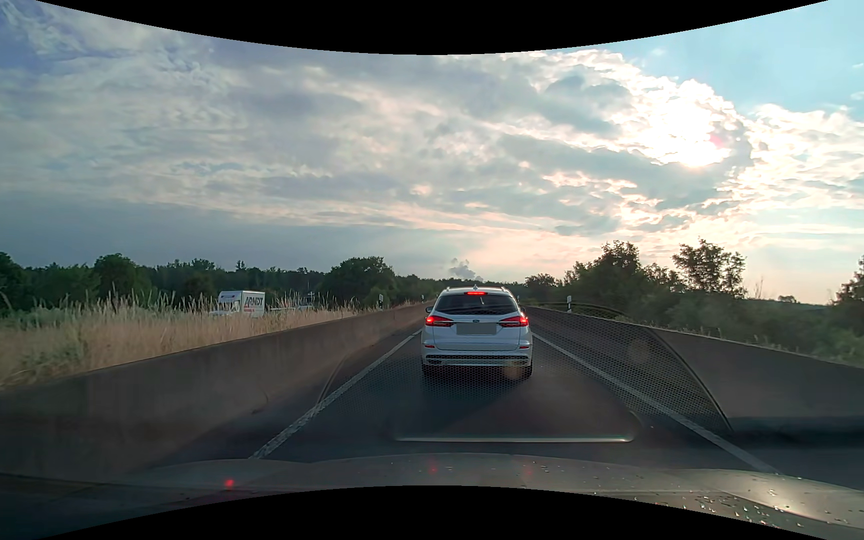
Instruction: Follow the waypoints while adhering to traffic rules and regulations
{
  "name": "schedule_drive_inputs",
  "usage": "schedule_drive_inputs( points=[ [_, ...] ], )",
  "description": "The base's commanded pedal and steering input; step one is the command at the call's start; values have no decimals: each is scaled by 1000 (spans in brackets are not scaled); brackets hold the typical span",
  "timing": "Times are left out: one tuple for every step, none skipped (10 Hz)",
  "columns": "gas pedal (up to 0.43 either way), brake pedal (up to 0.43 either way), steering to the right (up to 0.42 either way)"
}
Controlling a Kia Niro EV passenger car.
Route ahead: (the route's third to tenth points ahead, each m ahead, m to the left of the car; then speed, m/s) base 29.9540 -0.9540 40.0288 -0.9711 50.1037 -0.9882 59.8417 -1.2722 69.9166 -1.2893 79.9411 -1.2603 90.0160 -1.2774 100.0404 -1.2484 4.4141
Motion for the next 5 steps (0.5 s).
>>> schedule_drive_inputs(
  points=[
    [0, 146, -2],
    [0, 146, -2],
    [0, 146, -2],
    [0, 146, -2],
    [0, 146, -2]
  ],
)
